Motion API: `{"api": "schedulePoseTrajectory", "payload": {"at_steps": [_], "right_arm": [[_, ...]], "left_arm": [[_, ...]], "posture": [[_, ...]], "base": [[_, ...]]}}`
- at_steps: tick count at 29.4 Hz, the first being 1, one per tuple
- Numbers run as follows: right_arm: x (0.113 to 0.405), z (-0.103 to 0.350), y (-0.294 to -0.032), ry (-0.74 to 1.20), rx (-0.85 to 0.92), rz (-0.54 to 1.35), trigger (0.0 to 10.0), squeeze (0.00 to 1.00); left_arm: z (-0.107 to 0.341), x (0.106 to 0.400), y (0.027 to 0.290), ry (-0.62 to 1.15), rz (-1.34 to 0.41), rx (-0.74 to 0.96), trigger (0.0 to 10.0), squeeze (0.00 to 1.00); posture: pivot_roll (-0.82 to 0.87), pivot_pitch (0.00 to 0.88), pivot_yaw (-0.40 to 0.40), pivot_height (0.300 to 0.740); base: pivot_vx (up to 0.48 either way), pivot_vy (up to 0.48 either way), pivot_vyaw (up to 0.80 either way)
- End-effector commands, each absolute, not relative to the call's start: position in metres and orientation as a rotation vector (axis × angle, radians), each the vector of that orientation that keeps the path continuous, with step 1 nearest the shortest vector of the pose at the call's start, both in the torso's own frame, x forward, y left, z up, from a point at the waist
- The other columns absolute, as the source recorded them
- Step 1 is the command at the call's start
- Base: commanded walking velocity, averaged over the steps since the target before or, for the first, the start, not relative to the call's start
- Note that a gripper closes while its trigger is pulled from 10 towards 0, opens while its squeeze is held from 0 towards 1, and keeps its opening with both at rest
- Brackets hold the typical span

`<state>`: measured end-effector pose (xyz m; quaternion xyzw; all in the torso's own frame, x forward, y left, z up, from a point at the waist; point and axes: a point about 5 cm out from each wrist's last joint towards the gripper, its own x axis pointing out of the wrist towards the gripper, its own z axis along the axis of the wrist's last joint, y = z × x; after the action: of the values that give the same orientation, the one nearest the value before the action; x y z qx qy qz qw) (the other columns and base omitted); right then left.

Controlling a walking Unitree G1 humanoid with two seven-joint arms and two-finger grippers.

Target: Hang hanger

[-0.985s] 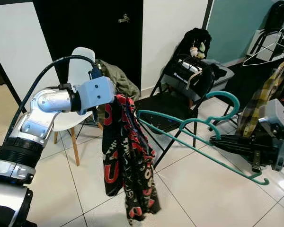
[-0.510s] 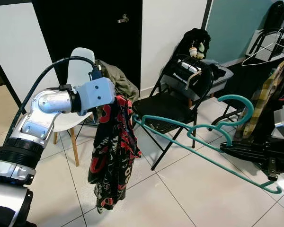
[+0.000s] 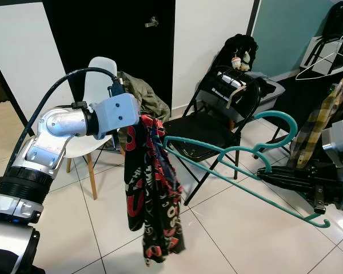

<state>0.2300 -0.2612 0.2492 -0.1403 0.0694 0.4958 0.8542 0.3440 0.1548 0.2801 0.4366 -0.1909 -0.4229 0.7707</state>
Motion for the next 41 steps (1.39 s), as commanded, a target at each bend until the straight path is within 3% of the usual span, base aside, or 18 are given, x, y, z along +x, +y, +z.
{"api": "schedulePoseTrajectory", "payload": {"at_steps": [1, 17, 24, 39, 41], "right_arm": [[0.231, 0.250, -0.258, 0.135, -0.302, 1.052, 10.0, 0.00], [0.247, 0.236, -0.244, 0.144, -0.313, 1.003, 10.0, 0.00], [0.257, 0.221, -0.220, 0.145, -0.250, 1.096, 10.0, 0.00], [0.248, 0.218, -0.227, 0.205, -0.254, 1.137, 10.0, 0.00], [0.244, 0.219, -0.237, 0.234, -0.267, 1.128, 10.0, 0.00]], "left_arm": [[0.282, 0.342, 0.158, -0.421, -0.911, 0.951, 10.0, 0.00], [0.285, 0.329, 0.136, -0.475, -1.004, 0.911, 10.0, 0.00], [0.276, 0.319, 0.117, -0.480, -1.106, 0.933, 10.0, 0.00], [0.274, 0.329, 0.139, -0.402, -1.033, 1.087, 10.0, 0.00], [0.276, 0.334, 0.159, -0.337, -0.984, 1.187, 10.0, 0.00]], "posture": [[-0.04, 0.000, 0.009, 0.740], [-0.05, 0.000, 0.010, 0.740], [-0.03, 0.000, 0.003, 0.740], [-0.03, 0.000, 0.005, 0.740], [-0.04, 0.000, 0.010, 0.740]], "base": [[0.000, 0.000, 0.00], [0.000, 0.000, 0.00], [0.000, 0.000, 0.00], [0.000, 0.000, 0.00], [0.000, 0.000, 0.00]]}}
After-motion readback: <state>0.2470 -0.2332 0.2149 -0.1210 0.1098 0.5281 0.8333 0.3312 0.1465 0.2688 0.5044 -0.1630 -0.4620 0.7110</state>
